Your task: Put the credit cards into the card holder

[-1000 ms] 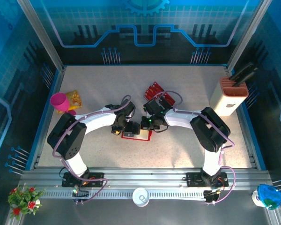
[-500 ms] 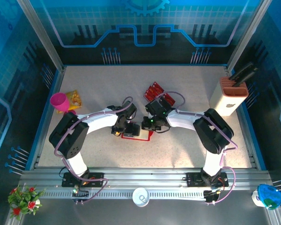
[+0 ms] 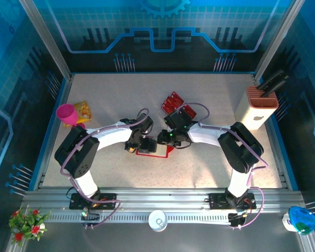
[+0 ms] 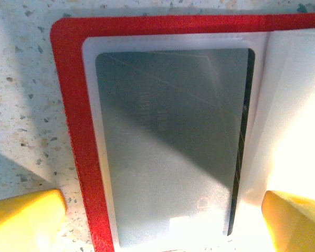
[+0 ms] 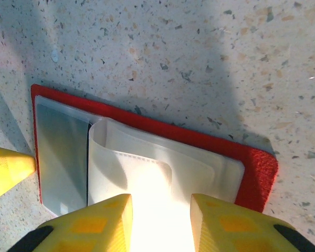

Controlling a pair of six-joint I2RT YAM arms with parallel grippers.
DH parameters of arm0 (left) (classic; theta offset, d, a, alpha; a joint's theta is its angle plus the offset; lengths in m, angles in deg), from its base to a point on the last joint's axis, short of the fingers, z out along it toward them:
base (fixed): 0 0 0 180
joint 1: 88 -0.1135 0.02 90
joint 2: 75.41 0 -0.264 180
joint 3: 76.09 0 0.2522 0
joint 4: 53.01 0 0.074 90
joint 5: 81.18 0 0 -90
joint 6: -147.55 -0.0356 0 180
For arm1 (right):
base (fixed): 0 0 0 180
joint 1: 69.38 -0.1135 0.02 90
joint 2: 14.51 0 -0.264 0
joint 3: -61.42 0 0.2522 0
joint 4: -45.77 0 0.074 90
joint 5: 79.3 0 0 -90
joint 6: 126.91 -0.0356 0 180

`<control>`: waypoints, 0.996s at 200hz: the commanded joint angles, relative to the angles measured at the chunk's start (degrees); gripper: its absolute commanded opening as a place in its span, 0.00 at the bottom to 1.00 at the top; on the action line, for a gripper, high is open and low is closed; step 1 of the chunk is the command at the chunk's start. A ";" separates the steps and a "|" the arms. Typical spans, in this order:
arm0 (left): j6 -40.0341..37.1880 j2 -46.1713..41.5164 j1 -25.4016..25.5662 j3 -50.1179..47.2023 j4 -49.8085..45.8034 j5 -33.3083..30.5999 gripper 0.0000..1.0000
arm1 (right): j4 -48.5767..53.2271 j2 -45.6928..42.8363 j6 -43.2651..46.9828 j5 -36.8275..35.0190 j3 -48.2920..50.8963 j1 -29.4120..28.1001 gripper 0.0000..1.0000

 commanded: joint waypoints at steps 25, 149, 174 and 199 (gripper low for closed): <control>0.56 1.03 -0.32 -2.79 -1.99 -2.40 0.99 | -4.40 3.24 -1.23 5.12 -0.38 0.68 0.30; 1.17 -6.32 -2.37 0.70 -4.64 -2.53 0.99 | -6.04 0.27 -3.29 8.91 -2.62 0.31 0.25; 1.48 -9.84 -5.43 1.69 -5.49 -1.77 0.99 | -6.11 0.44 -3.81 9.50 -3.74 -0.19 0.25; 1.46 -12.52 -7.83 1.99 -6.15 -1.08 0.99 | -5.87 0.80 -3.94 9.70 -5.14 -0.69 0.24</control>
